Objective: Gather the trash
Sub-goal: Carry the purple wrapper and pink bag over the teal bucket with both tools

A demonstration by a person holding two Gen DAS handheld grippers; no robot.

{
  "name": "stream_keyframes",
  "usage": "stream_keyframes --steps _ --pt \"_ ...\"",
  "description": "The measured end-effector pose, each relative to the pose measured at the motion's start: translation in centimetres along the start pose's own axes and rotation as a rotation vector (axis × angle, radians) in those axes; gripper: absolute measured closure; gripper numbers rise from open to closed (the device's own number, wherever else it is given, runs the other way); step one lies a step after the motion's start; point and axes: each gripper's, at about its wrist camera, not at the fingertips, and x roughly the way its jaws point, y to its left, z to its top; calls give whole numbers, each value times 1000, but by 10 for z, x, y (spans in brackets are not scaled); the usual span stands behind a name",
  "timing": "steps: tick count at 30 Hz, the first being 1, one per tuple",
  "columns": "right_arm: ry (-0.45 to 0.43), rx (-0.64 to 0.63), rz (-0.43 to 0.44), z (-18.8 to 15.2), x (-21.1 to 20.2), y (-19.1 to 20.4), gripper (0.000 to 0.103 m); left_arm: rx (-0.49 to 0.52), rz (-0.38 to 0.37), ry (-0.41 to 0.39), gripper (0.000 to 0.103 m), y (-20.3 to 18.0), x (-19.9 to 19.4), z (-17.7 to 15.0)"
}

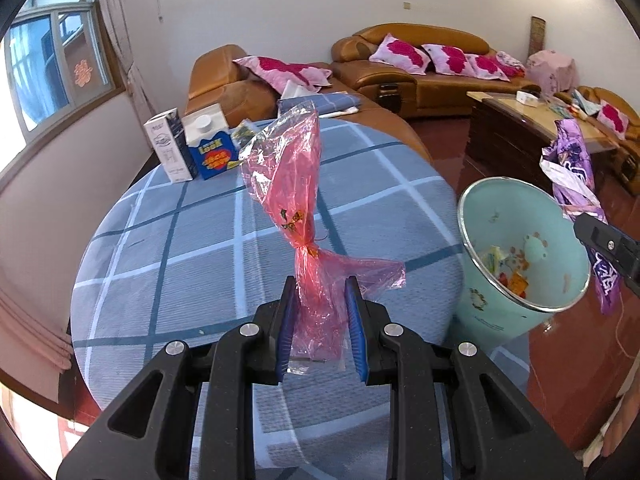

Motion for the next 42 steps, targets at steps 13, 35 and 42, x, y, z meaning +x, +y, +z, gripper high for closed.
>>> stream_keyframes --steps 13,35,42 --pt "-23 45 -32 2 -7 -25 83 67 -33 -19 79 -35 -6 7" --pt "-53 101 -92 4 -12 -46 83 133 -115 -27 79 -87 2 23" --pt "-58 126 -114 7 -9 -57 83 154 -134 -21 79 -102 9 28"
